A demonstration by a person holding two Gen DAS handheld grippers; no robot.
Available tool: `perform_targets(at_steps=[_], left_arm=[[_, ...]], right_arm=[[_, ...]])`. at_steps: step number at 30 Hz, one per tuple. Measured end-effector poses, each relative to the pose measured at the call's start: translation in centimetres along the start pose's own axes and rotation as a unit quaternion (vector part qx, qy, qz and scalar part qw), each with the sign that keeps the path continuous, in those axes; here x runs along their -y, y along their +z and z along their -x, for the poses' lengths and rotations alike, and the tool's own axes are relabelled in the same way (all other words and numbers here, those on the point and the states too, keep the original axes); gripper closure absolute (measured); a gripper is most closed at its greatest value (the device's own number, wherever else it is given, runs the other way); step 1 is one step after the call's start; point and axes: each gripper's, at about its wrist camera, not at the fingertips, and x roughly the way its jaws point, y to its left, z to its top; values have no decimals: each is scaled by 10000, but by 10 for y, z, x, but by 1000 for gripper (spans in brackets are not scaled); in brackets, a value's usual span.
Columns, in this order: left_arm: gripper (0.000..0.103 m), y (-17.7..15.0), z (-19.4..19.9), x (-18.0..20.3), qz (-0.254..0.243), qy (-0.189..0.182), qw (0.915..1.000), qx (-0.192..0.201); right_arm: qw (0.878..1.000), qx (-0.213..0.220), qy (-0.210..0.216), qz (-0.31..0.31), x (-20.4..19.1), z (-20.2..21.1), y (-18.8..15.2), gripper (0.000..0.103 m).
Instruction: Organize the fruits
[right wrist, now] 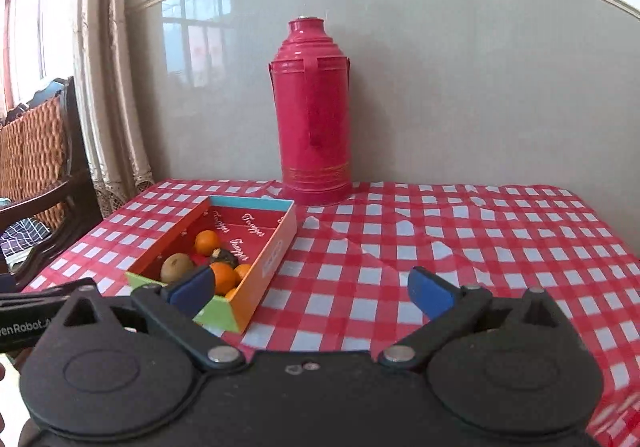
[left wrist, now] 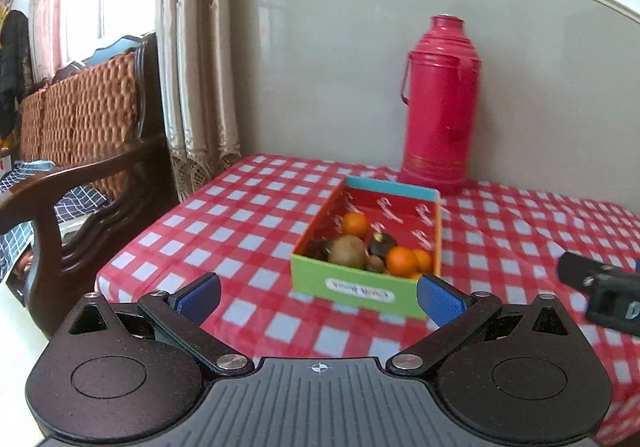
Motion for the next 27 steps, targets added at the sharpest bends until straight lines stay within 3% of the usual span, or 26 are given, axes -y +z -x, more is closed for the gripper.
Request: perform_targets(at_steps=[8,27], left_arm=[[0,7,24,3,-92,-8,9999,130],[0,0,9,-1,-44,-8,10000,-27]], right_arm=[[9999,118,11,115,-6,8,3,6],[9998,91,-2,176,-9,2,-3,6]])
